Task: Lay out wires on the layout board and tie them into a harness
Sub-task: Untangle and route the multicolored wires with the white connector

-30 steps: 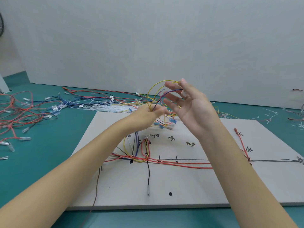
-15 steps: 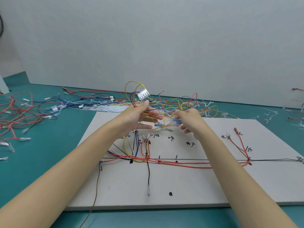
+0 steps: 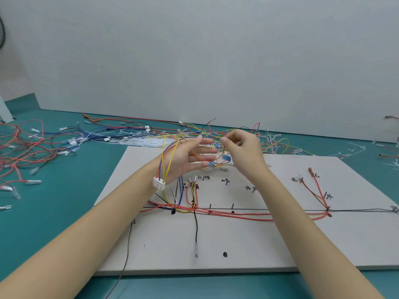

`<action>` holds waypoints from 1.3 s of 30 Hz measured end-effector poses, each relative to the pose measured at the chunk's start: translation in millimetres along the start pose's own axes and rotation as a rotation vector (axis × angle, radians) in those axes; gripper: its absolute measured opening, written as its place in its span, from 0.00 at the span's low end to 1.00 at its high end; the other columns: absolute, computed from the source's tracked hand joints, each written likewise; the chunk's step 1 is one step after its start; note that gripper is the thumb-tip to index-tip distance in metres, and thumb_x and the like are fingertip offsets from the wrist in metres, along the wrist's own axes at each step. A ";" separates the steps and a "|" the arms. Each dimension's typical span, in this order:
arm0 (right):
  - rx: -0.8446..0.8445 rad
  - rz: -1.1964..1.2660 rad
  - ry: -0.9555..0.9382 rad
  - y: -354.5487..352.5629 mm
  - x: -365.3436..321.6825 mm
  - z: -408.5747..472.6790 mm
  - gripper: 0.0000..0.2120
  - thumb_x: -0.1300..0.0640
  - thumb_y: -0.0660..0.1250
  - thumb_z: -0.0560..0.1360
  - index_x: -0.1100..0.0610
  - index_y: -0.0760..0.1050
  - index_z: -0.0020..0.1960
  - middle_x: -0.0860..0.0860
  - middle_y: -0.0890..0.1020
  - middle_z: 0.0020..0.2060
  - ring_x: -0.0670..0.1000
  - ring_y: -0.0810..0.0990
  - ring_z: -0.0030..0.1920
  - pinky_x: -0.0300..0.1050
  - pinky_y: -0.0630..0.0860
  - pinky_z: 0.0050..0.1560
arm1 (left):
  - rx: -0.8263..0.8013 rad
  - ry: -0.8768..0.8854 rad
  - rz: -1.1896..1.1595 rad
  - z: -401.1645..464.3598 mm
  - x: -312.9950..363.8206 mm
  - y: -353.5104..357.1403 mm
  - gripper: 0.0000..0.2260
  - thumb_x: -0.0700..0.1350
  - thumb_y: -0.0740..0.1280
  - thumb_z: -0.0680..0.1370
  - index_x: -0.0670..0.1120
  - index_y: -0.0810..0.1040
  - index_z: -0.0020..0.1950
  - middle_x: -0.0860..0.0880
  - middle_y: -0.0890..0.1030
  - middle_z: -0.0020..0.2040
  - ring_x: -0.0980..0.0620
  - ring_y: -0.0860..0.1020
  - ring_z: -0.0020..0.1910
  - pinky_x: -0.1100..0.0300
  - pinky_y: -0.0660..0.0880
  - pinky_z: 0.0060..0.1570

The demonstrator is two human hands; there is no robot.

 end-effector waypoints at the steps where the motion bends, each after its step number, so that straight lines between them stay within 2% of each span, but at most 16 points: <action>1: 0.025 -0.028 -0.086 0.4 -7.3 -3.5 0.06 0.60 0.67 0.77 0.60 0.79 0.43 0.50 0.78 0.37 0.45 0.73 0.36 0.39 0.68 0.39 | -0.015 -0.001 -0.007 -0.4 -0.5 2.5 0.15 0.50 0.57 0.83 0.44 0.79 0.60 0.43 0.83 0.55 0.47 0.82 0.52 0.57 0.81 0.50; 3: 0.056 -0.094 -0.252 1.8 -20.9 -12.4 0.05 0.61 0.67 0.77 0.60 0.79 0.43 0.53 0.78 0.39 0.49 0.73 0.39 0.38 0.68 0.41 | -0.026 -0.007 -0.018 0.3 0.2 7.3 0.14 0.50 0.59 0.83 0.45 0.80 0.59 0.44 0.83 0.55 0.48 0.82 0.52 0.58 0.81 0.50; 5: 0.032 -0.204 -0.387 6.8 -30.5 -21.1 0.05 0.62 0.67 0.77 0.61 0.80 0.45 0.53 0.76 0.40 0.51 0.73 0.41 0.40 0.68 0.42 | -0.011 -0.009 -0.024 2.6 2.4 9.7 0.11 0.51 0.62 0.81 0.46 0.81 0.51 0.45 0.85 0.49 0.49 0.84 0.46 0.58 0.82 0.46; 7: -0.017 -0.316 -0.456 12.4 -34.0 -27.4 0.05 0.61 0.65 0.78 0.61 0.79 0.46 0.51 0.74 0.41 0.53 0.73 0.45 0.46 0.69 0.43 | -0.017 0.003 0.009 4.6 3.7 11.3 0.10 0.51 0.64 0.80 0.47 0.81 0.46 0.48 0.85 0.43 0.52 0.84 0.42 0.57 0.81 0.48; 10: -0.079 -0.374 -0.499 17.1 -36.4 -36.1 0.06 0.61 0.64 0.78 0.60 0.79 0.45 0.48 0.73 0.41 0.54 0.72 0.47 0.50 0.71 0.43 | -0.047 0.017 0.077 3.3 0.8 10.6 0.09 0.53 0.66 0.78 0.49 0.80 0.46 0.50 0.83 0.39 0.54 0.81 0.41 0.58 0.79 0.51; 12: -0.116 -0.387 -0.495 19.4 -34.7 -41.0 0.07 0.62 0.65 0.78 0.60 0.79 0.44 0.50 0.76 0.42 0.55 0.73 0.49 0.53 0.73 0.44 | -0.060 0.035 0.070 1.5 -0.9 11.0 0.08 0.51 0.67 0.78 0.47 0.80 0.48 0.49 0.82 0.38 0.52 0.80 0.41 0.60 0.80 0.48; 14: -0.140 -0.405 -0.475 20.1 -30.2 -44.3 0.07 0.61 0.65 0.78 0.60 0.81 0.44 0.51 0.78 0.43 0.55 0.74 0.49 0.55 0.74 0.45 | -0.004 0.059 0.038 0.3 -1.3 10.0 0.05 0.45 0.70 0.77 0.44 0.78 0.46 0.44 0.79 0.39 0.49 0.79 0.39 0.61 0.80 0.40; 18: -0.195 -0.434 -0.459 25.2 -22.5 -51.4 0.08 0.59 0.66 0.78 0.59 0.83 0.45 0.52 0.79 0.40 0.55 0.73 0.47 0.54 0.73 0.45 | 0.181 0.057 0.079 1.9 -5.4 4.9 0.11 0.33 0.69 0.75 0.44 0.69 0.42 0.46 0.79 0.31 0.54 0.79 0.25 0.62 0.78 0.28; 21: -0.226 -0.399 -0.440 27.7 -19.4 -52.7 0.07 0.58 0.67 0.77 0.58 0.83 0.45 0.51 0.79 0.39 0.53 0.74 0.46 0.54 0.73 0.47 | 0.246 0.072 0.207 1.7 -7.5 2.7 0.10 0.31 0.68 0.74 0.43 0.69 0.45 0.40 0.76 0.36 0.50 0.77 0.28 0.59 0.80 0.28; 23: -0.250 -0.334 -0.421 27.4 -17.6 -52.9 0.06 0.58 0.68 0.76 0.57 0.83 0.43 0.48 0.79 0.36 0.52 0.75 0.42 0.54 0.74 0.45 | 0.241 0.101 0.244 0.5 -6.1 1.7 0.10 0.32 0.69 0.74 0.43 0.70 0.46 0.40 0.77 0.36 0.50 0.78 0.29 0.58 0.79 0.29; 25: -0.276 -0.191 -0.347 24.5 -13.1 -50.7 0.06 0.59 0.68 0.75 0.56 0.83 0.41 0.50 0.81 0.34 0.51 0.76 0.37 0.50 0.74 0.40 | 0.225 0.126 0.229 -0.6 -4.6 0.8 0.09 0.33 0.70 0.75 0.43 0.72 0.47 0.42 0.79 0.34 0.53 0.79 0.26 0.60 0.79 0.28; 27: -0.280 -0.062 -0.222 19.2 -3.3 -46.5 0.08 0.59 0.67 0.76 0.54 0.82 0.40 0.52 0.81 0.33 0.47 0.74 0.32 0.43 0.70 0.35 | 0.206 0.130 0.222 -2.6 -4.2 1.7 0.10 0.33 0.70 0.75 0.41 0.72 0.50 0.44 0.81 0.32 0.55 0.79 0.24 0.62 0.79 0.28; 29: -0.242 -0.115 -0.138 11.4 10.6 -40.8 0.08 0.59 0.66 0.76 0.53 0.81 0.40 0.50 0.81 0.32 0.45 0.73 0.32 0.43 0.71 0.37 | 0.196 0.135 0.205 -2.9 -3.7 1.8 0.11 0.33 0.69 0.76 0.41 0.71 0.53 0.47 0.81 0.28 0.56 0.78 0.24 0.64 0.77 0.26; 32: -0.198 -0.354 -0.046 -3.7 31.2 -32.2 0.09 0.60 0.63 0.76 0.53 0.81 0.52 0.47 0.82 0.45 0.47 0.76 0.43 0.44 0.73 0.48 | 0.189 0.136 0.224 -3.9 0.6 -0.7 0.13 0.35 0.69 0.77 0.40 0.72 0.59 0.48 0.82 0.29 0.57 0.77 0.23 0.66 0.75 0.25; 36: -0.345 -0.418 0.087 -8.3 46.8 -25.0 0.18 0.59 0.62 0.77 0.54 0.74 0.67 0.49 0.76 0.66 0.48 0.71 0.65 0.37 0.64 0.56 | 0.180 0.167 0.288 -5.5 3.8 -1.3 0.15 0.35 0.68 0.78 0.39 0.72 0.63 0.49 0.82 0.30 0.58 0.74 0.21 0.67 0.72 0.24; 39: -0.335 -0.327 0.128 -8.5 49.2 -19.8 0.23 0.57 0.63 0.78 0.52 0.67 0.73 0.50 0.72 0.69 0.51 0.69 0.67 0.43 0.65 0.63 | 0.169 0.189 0.282 -5.5 5.3 0.3 0.14 0.34 0.67 0.78 0.40 0.72 0.63 0.49 0.81 0.28 0.57 0.72 0.21 0.66 0.70 0.22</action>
Point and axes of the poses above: each hand's wrist, its own z-axis towards the middle knuckle, its own y-axis out of the palm, x = y × z, the point moved 6 cm from there along z, towards the middle knuckle
